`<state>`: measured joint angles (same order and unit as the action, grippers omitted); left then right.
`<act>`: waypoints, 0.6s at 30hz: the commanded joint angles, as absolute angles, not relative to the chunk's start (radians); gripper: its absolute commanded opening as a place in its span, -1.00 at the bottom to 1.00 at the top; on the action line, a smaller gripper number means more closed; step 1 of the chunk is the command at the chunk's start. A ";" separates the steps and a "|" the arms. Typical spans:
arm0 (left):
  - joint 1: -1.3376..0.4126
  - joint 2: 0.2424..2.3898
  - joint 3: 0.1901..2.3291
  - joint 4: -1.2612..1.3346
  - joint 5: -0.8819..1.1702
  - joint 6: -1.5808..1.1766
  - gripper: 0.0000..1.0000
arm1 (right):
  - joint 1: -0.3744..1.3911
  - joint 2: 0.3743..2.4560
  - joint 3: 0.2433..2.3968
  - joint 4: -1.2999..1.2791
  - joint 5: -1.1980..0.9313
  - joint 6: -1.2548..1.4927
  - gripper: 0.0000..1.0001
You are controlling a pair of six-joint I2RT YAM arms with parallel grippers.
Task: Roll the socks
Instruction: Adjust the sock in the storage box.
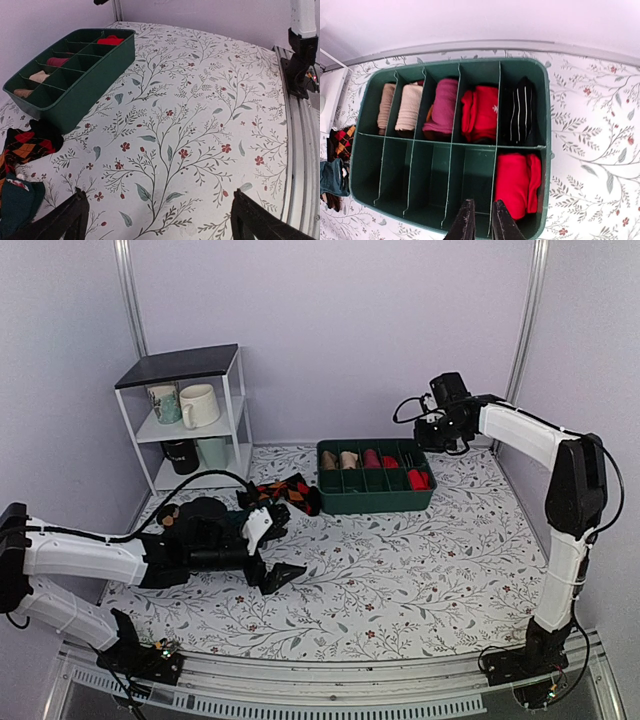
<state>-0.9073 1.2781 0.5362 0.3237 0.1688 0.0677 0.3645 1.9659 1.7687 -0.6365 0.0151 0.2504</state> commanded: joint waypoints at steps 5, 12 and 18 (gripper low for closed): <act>-0.893 1.296 0.568 0.321 0.174 0.079 0.99 | 0.345 2.030 1.784 -0.657 0.027 0.223 -0.72; -0.891 1.308 0.568 0.322 0.155 0.075 0.99 | 0.342 2.000 1.690 -0.532 0.000 0.237 -0.37; -0.882 1.301 0.539 0.364 0.103 0.061 0.99 | 0.342 1.813 1.476 -0.343 -0.020 0.237 0.53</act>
<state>-0.9047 1.3029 0.5457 0.3241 0.1471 0.0704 0.3458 1.9724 1.5776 -0.4873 0.0025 0.2459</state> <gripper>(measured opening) 0.995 0.650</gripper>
